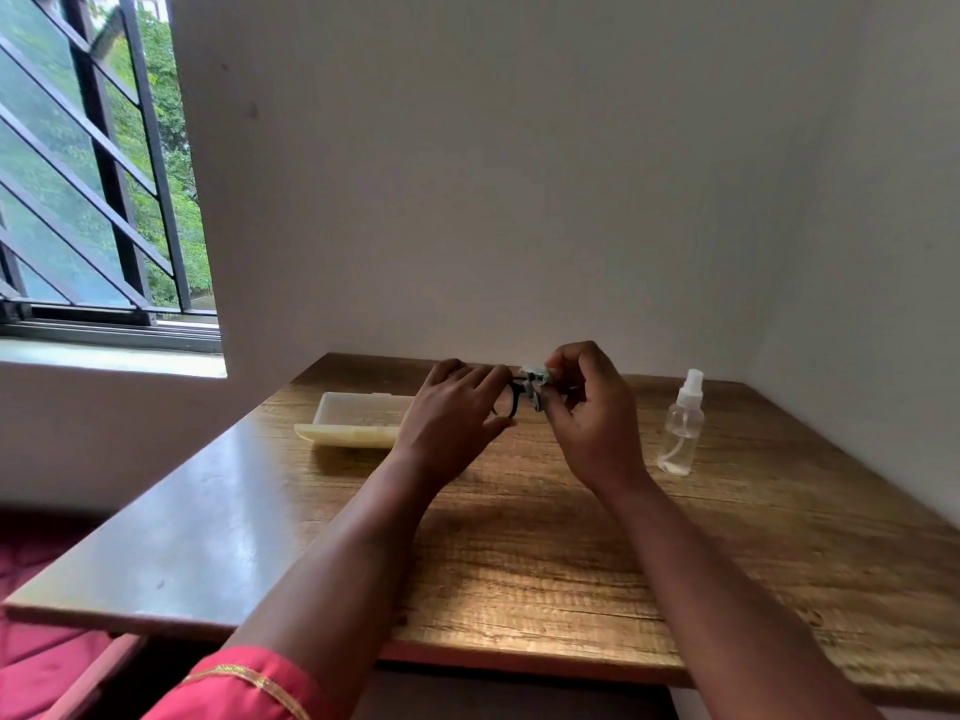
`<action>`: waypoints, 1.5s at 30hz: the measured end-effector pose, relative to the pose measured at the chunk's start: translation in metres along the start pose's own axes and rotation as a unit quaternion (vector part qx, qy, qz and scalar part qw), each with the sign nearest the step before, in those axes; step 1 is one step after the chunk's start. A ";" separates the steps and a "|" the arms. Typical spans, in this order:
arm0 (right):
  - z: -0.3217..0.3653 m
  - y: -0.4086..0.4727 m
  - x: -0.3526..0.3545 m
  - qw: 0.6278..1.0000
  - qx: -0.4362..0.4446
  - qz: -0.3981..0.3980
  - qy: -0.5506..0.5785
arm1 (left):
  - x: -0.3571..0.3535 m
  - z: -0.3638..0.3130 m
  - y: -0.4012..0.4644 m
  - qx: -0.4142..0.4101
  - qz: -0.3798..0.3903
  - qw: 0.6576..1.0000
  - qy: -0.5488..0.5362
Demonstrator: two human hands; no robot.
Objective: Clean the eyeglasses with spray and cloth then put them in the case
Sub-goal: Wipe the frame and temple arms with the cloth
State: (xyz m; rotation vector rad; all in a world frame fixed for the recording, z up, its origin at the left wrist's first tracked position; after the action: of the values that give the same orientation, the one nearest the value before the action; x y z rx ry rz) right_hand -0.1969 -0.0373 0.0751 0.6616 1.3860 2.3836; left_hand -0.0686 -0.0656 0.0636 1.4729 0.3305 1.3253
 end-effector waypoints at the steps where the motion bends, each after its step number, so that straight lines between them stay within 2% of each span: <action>1: -0.001 0.000 0.000 1.000 -0.001 -0.002 -0.001 | 0.000 0.001 0.000 0.003 -0.002 1.000 0.002; 7: 0.003 0.004 0.006 0.999 0.024 -0.020 -0.012 | 0.002 0.002 0.000 0.005 -0.012 1.000 -0.005; 14: 0.003 0.003 0.008 0.999 -0.005 -0.023 0.039 | 0.001 0.003 0.000 0.009 -0.004 1.000 -0.006; 24: -0.004 0.001 -0.004 0.998 0.016 0.034 -0.050 | 0.004 0.003 -0.001 0.010 -0.011 1.000 -0.013; 28: -0.003 0.002 -0.006 0.988 0.041 0.032 -0.145 | 0.005 0.001 0.000 0.004 -0.009 1.000 -0.018; 34: 0.001 -0.002 -0.013 0.992 0.031 0.065 -0.107 | 0.006 0.001 -0.001 0.008 -0.010 1.000 -0.024; 40: 0.005 -0.002 -0.011 0.993 0.040 0.040 -0.104 | 0.007 0.002 -0.001 0.012 -0.011 1.000 -0.027; 45: -0.010 -0.001 0.007 0.991 -0.001 -0.031 -0.128 | 0.005 0.003 -0.002 0.012 -0.013 1.000 -0.021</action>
State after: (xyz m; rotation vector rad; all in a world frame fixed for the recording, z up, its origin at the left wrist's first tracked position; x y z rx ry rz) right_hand -0.2078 -0.0406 0.0717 0.8770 1.2736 2.1630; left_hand -0.0636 -0.0626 0.0656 1.5097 0.3375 1.2716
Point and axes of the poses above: each hand's wrist, its own y-axis towards the middle knuckle, its own x-axis out of the back of the hand, z = x × y, the point moved 10 cm from there along y, towards the middle knuckle, and after that the axes turned 5 degrees about y, right-handed, at the moved point
